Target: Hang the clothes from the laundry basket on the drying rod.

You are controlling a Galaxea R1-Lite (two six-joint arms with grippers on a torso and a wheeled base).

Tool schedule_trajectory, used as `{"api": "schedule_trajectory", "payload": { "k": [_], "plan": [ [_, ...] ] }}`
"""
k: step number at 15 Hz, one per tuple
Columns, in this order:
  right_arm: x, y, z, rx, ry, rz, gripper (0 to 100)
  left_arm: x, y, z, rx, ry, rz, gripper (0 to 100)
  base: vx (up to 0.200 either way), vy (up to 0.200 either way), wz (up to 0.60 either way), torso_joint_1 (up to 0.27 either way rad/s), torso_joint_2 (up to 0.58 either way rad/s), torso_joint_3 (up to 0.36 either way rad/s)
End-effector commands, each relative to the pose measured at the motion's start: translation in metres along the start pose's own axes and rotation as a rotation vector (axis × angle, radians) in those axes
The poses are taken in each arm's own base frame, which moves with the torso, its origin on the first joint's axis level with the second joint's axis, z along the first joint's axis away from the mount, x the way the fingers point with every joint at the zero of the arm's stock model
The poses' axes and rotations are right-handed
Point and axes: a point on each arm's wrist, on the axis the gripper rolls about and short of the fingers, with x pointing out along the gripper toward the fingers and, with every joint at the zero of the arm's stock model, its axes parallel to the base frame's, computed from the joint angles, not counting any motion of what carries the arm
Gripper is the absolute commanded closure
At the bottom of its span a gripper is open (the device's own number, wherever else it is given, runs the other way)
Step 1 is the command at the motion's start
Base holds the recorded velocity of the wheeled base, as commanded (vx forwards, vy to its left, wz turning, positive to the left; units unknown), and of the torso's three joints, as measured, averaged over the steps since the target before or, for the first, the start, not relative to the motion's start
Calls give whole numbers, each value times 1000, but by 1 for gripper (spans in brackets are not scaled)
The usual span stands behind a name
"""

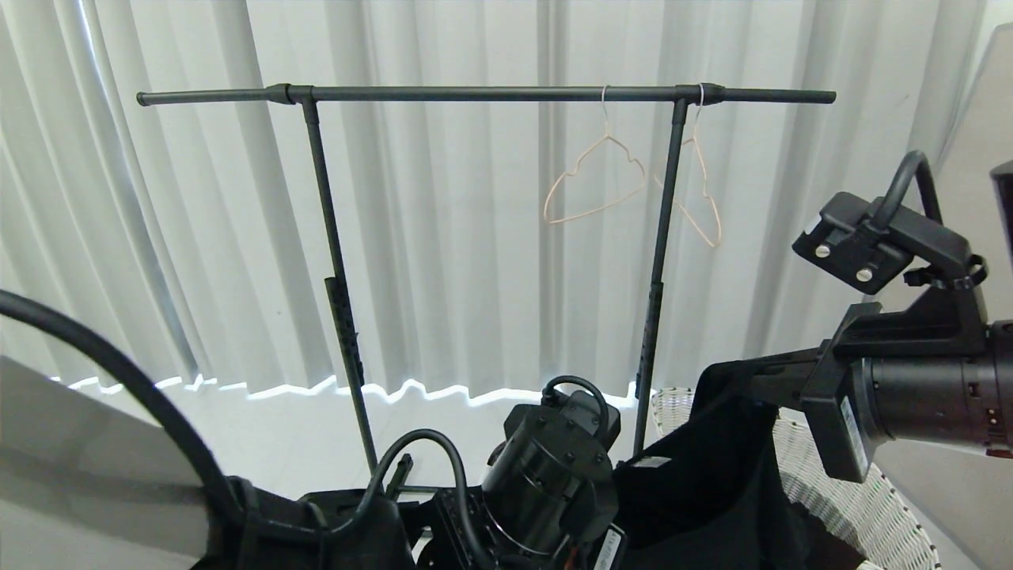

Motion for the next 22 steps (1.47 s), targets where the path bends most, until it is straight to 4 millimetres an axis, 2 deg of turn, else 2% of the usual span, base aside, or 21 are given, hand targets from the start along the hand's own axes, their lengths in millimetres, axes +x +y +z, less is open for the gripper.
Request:
{"api": "schedule_trajectory", "payload": {
  "k": [1,4,5,6,8,9,11,12,13,14,17,19,22],
  "plan": [
    [-5,-1,-4,4,0,-8,100,-26,-6,9,5,-65,-9,100,0,0,0,0,0,0],
    [-10,-4,-10,9,5,-22,100,-83,6,33,-34,-212,-33,100,0,0,0,0,0,0],
    [-10,-4,-10,8,4,-26,100,-95,11,34,-37,-210,-26,100,0,0,0,0,0,0],
    [-10,-4,-9,6,-3,-32,100,-116,21,33,-38,-178,-12,100,0,0,0,0,0,0],
    [-13,-4,-8,1,-18,-33,100,-142,35,35,-53,-155,-7,100,0,0,0,0,0,0],
    [-14,-4,-8,1,-21,-33,100,-147,37,37,-56,-159,-8,100,0,0,0,0,0,0],
    [-22,-5,-7,2,-45,-42,100,-172,42,63,-76,-220,-6,100,0,0,0,0,0,0],
    [-23,-5,-7,3,-50,-47,100,-177,42,73,-83,-256,-11,100,0,0,0,0,0,0],
    [-25,-5,-4,5,-76,-62,100,-186,41,93,-95,-328,-22,100,0,0,0,0,0,0],
    [-26,-6,-3,6,-92,-80,100,-188,41,102,-99,-352,-21,100,0,0,0,0,0,0],
    [-37,-6,-2,10,-129,-104,100,-189,51,94,-16,-266,42,100,0,0,0,0,0,0],
    [-41,-7,1,11,-154,-105,100,-192,51,95,3,-274,42,100,0,0,0,0,0,0],
    [-46,-7,16,-47,-243,-106,100,-205,53,97,3,-313,36,100,0,0,0,0,0,0]
  ]
}}
